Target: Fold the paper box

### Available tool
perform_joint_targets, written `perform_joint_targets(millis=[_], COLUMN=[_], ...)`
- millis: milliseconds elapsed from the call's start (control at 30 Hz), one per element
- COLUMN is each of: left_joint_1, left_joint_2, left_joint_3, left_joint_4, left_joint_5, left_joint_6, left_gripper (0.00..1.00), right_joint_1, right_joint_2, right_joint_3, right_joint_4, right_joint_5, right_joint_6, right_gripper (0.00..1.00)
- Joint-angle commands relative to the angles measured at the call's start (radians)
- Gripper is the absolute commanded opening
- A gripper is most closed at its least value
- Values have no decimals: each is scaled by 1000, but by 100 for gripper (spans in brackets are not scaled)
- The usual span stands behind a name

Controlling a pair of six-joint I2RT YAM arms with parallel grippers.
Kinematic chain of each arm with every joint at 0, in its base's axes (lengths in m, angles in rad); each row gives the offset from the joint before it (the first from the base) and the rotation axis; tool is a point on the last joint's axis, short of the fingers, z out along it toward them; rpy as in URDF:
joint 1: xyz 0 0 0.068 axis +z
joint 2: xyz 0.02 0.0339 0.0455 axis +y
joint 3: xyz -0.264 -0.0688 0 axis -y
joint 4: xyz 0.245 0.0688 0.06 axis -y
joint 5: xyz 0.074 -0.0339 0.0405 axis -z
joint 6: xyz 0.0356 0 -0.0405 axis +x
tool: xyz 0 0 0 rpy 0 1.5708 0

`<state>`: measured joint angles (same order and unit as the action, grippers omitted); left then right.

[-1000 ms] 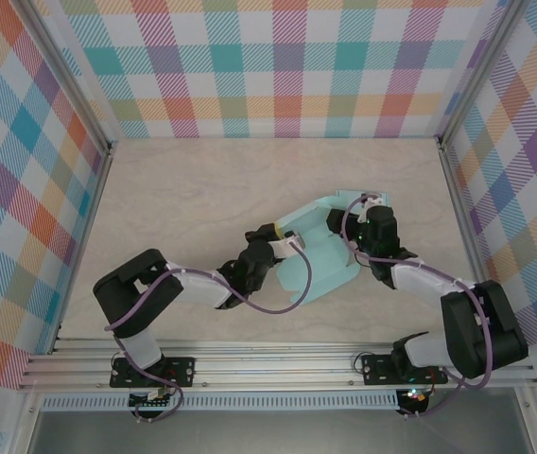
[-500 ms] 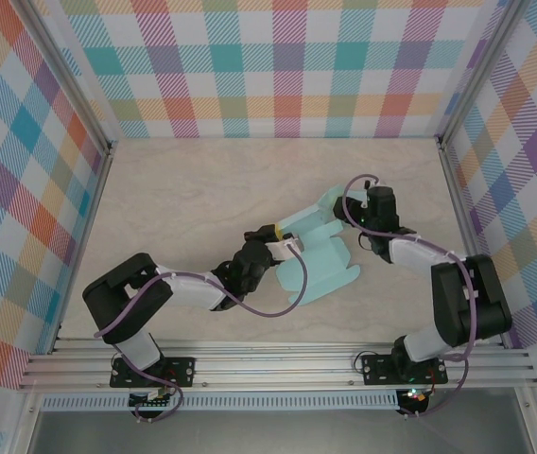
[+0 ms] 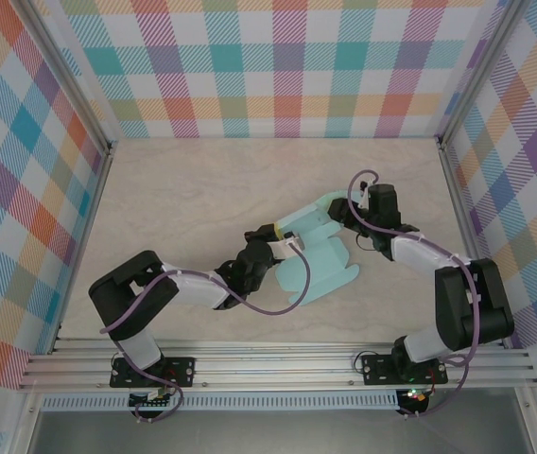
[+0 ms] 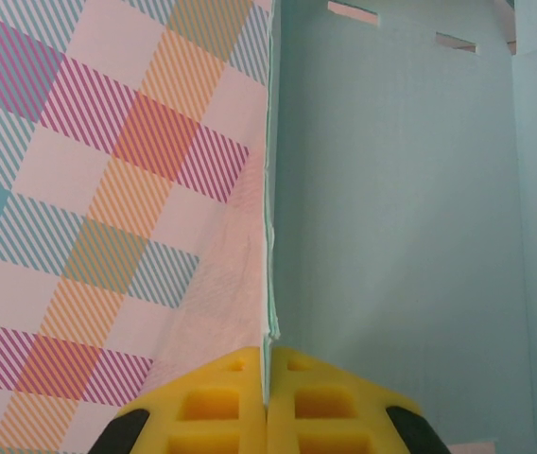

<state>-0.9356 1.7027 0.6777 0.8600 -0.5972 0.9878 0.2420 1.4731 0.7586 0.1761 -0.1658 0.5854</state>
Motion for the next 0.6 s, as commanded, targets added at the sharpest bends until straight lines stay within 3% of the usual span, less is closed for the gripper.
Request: perform_joint_targets(millis=[0, 567], left_joint_1=[-11, -11], left_joint_2=[9, 30], left_joint_3=[23, 40], left_joint_4=[19, 16], left_joint_5=[-18, -24], left_joint_6=[4, 9], left_gripper=[0, 0], right_joint_1=[4, 16], right_joint_2=[-15, 38], right_joint_3=[-29, -45], right_joint_4=[-22, 62], right_joint_5=[-39, -122], right_joint_6=[40, 86], right_gripper=[57, 51])
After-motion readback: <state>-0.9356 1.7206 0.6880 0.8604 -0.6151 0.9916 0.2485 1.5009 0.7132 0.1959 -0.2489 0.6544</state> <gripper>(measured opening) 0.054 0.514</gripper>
